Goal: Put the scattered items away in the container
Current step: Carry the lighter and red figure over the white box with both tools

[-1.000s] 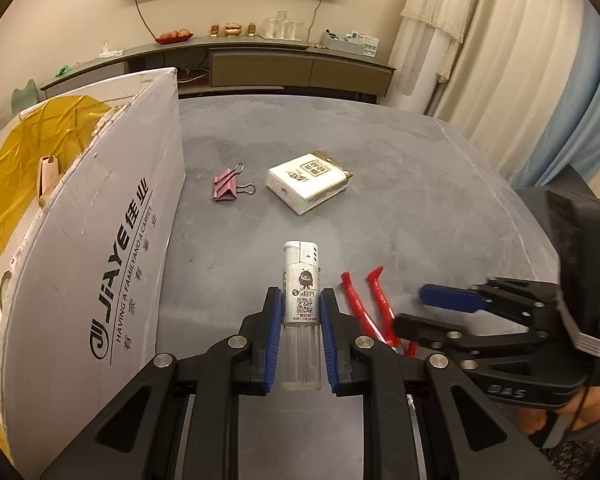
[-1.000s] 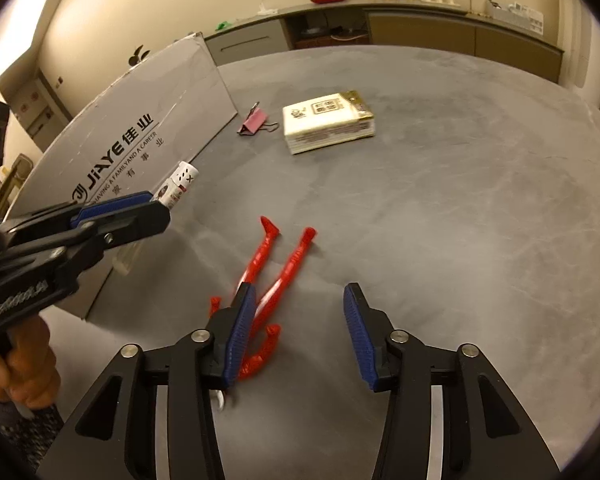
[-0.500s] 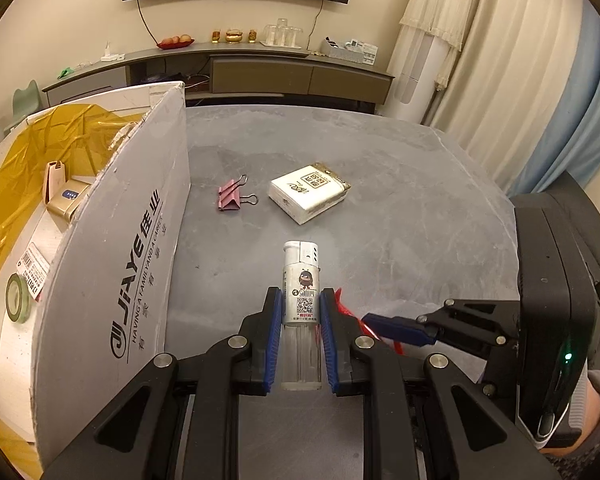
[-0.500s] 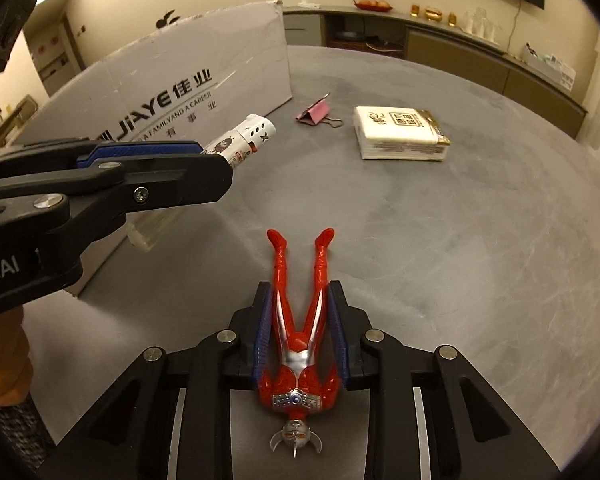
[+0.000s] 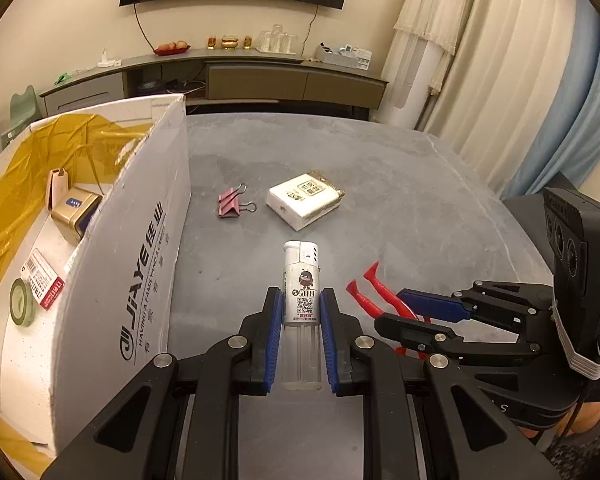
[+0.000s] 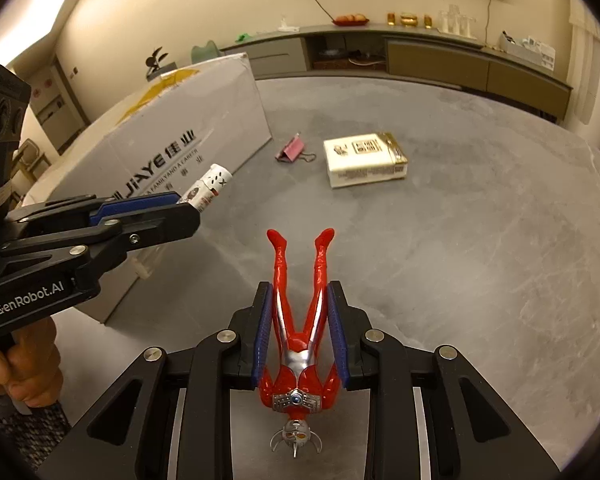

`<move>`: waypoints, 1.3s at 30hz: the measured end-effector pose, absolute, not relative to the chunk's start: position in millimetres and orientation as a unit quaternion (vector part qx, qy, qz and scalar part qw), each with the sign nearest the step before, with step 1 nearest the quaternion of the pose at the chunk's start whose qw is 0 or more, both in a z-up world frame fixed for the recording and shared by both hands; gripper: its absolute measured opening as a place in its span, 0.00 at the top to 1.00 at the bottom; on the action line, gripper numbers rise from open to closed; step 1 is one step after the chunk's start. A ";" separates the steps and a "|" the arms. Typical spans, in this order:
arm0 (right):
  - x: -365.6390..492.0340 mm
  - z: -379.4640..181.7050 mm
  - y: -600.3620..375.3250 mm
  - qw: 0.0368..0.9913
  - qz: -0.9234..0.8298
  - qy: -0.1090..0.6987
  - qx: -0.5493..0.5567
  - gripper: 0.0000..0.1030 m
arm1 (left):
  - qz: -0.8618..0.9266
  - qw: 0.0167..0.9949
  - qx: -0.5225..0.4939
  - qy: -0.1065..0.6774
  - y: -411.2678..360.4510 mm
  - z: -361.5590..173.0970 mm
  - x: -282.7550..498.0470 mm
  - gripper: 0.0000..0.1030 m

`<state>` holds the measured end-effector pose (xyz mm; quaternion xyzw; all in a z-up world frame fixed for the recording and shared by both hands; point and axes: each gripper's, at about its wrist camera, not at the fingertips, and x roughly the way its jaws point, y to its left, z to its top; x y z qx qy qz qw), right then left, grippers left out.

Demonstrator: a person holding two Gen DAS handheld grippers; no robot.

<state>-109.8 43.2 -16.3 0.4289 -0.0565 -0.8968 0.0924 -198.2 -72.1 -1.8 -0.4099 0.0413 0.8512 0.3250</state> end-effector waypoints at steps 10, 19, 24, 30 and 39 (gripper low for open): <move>-105.9 1.1 36.5 0.095 -0.908 -0.051 0.405 0.73 | 0.858 0.327 -0.394 0.039 -80.2 16.9 -188.2 0.80; -91.0 32.7 20.7 0.090 -0.925 -0.047 0.365 0.73 | 0.867 0.320 -0.380 0.034 -97.7 31.9 -182.2 0.80; -86.1 49.4 4.7 0.090 -0.934 -0.043 0.343 0.73 | 0.873 0.317 -0.369 0.028 -111.3 41.3 -180.6 0.80; -77.8 60.5 -11.7 0.090 -0.938 -0.059 0.330 0.73 | 0.880 0.311 -0.358 0.012 -136.0 53.3 -179.6 0.80; -70.7 78.1 -46.5 0.099 -0.942 -0.071 0.314 0.73 | 0.888 0.308 -0.341 -0.009 -172.7 69.8 -174.3 0.80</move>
